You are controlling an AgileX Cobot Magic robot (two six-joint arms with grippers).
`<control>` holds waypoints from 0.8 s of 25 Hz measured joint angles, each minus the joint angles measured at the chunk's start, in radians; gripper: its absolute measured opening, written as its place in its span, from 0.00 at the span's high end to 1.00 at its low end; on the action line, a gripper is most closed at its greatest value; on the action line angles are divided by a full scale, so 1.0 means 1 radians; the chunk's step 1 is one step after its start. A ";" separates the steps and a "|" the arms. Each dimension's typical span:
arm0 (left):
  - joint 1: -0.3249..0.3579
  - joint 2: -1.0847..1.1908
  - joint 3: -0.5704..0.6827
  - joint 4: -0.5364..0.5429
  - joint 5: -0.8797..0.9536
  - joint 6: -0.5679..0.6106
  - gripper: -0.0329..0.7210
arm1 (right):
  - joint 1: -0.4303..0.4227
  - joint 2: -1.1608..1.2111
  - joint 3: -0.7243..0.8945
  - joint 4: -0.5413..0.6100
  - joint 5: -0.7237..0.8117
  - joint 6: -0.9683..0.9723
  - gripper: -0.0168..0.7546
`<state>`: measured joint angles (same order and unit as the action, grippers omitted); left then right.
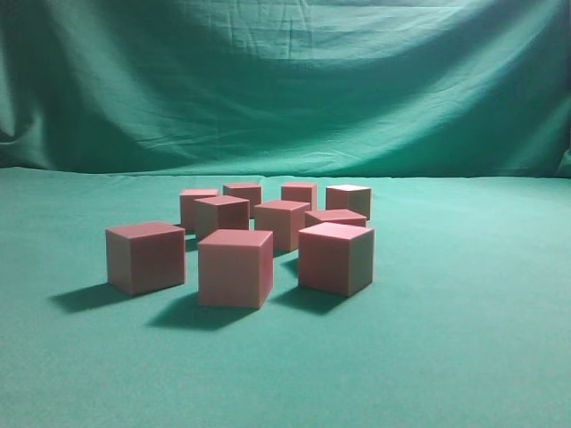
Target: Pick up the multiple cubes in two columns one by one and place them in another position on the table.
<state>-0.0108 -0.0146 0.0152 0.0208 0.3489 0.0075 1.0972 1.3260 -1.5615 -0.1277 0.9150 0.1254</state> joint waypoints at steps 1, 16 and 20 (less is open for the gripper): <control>0.000 0.000 0.000 0.000 0.000 0.000 0.96 | 0.007 -0.039 0.028 0.011 0.002 0.000 0.98; 0.000 0.000 0.000 0.000 0.000 0.000 0.96 | 0.016 -0.540 0.189 0.146 0.352 -0.294 0.98; 0.000 0.000 0.000 0.000 0.000 0.000 0.96 | -0.002 -0.623 0.195 0.124 0.367 -0.294 0.98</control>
<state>-0.0108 -0.0146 0.0152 0.0208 0.3489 0.0075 1.0957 0.7032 -1.3668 -0.0035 1.2819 -0.1690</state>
